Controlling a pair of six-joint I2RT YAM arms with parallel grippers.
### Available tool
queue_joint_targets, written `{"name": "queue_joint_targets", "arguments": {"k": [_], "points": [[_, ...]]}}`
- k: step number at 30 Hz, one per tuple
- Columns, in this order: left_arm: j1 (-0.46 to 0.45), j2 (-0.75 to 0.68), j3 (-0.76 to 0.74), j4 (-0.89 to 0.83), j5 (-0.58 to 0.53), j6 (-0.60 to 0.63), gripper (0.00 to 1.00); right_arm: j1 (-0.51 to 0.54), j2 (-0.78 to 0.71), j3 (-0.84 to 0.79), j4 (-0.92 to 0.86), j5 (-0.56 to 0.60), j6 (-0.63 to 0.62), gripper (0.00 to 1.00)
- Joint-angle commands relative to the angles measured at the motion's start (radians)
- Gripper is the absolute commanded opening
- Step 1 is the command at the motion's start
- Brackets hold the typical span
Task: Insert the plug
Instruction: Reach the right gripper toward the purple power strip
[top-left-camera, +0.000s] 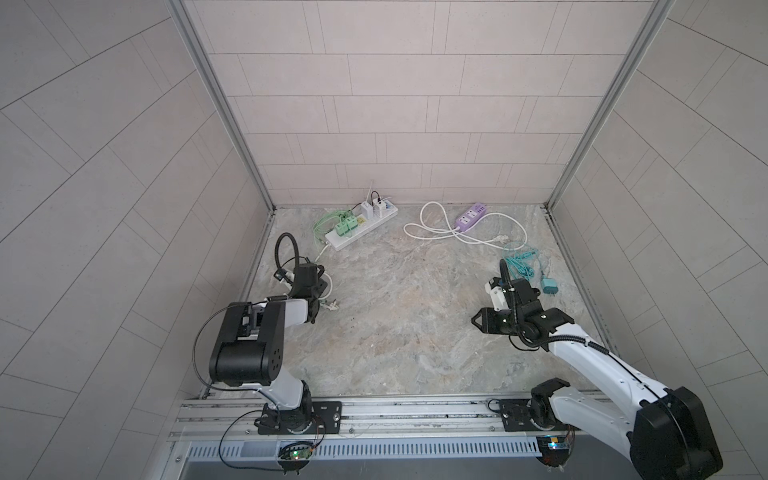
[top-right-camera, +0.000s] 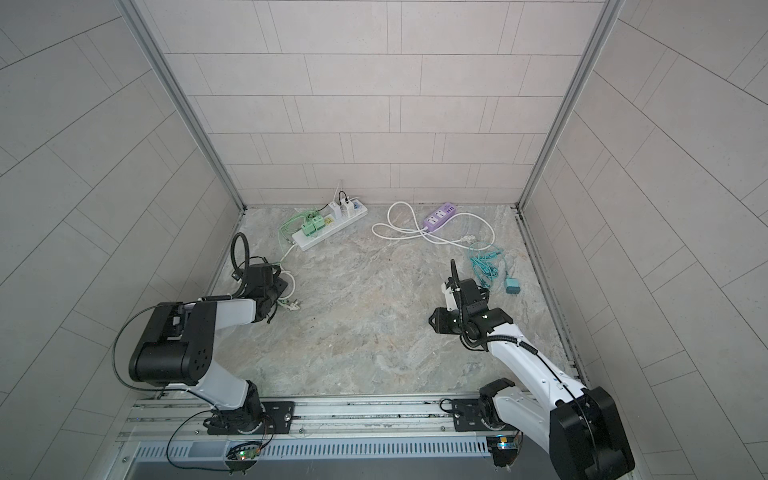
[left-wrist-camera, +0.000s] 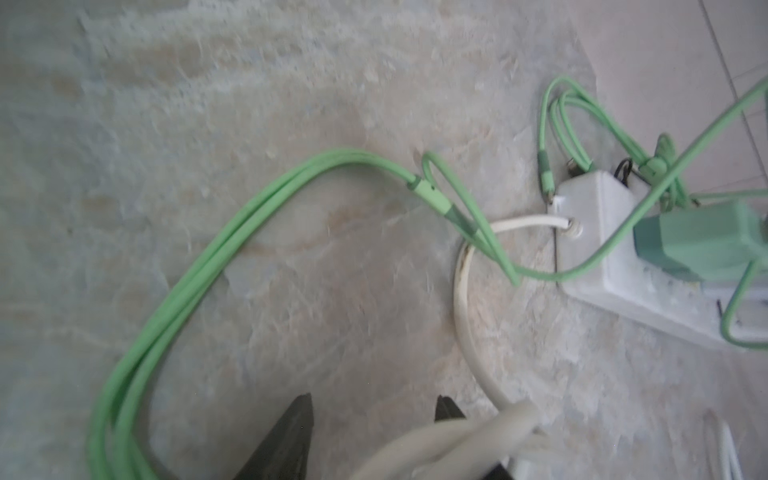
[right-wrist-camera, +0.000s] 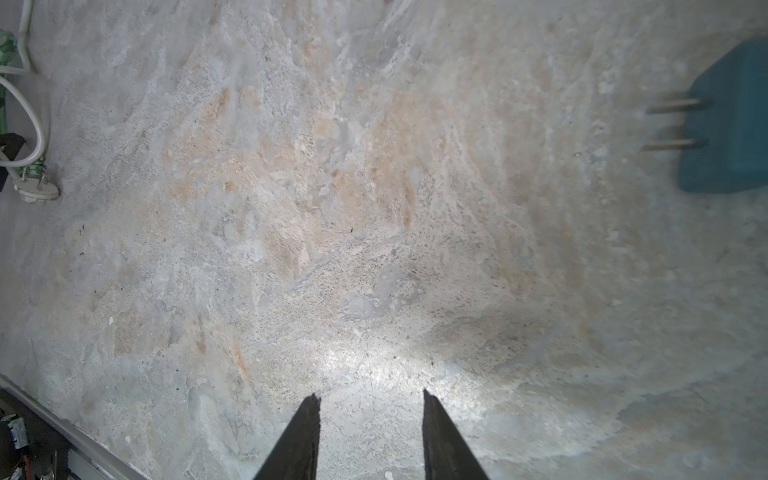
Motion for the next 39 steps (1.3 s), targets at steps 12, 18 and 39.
{"name": "queue_joint_targets", "arguments": {"k": [12,18,39], "points": [[0.12,0.285,0.091,0.089,0.212,-0.136,0.77,-0.026,0.024,0.025,0.062,0.098,0.033,0.44],[0.118,0.261,0.1,0.069,0.22,-0.114,0.83,-0.077,0.214,0.183,0.142,0.217,0.098,0.45],[0.047,-0.368,-0.085,-0.278,0.226,0.127,1.0,-0.193,1.118,1.248,-0.065,0.353,0.206,0.47]]}}
